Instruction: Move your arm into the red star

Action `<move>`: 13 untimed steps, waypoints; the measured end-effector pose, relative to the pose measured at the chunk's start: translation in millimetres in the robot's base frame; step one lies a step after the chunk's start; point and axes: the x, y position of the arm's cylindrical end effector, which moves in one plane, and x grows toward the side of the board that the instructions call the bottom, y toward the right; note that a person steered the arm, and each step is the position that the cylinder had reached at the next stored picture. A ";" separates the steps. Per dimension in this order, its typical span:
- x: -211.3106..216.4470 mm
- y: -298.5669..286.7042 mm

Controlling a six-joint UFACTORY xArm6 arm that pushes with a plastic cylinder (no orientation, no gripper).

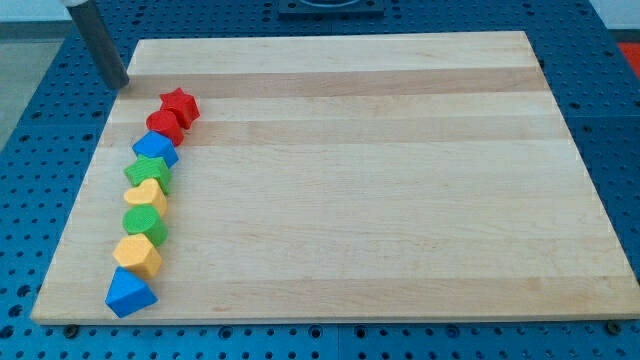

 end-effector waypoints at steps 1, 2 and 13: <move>40.3 6.9; 76.7 6.5; 38.3 156.3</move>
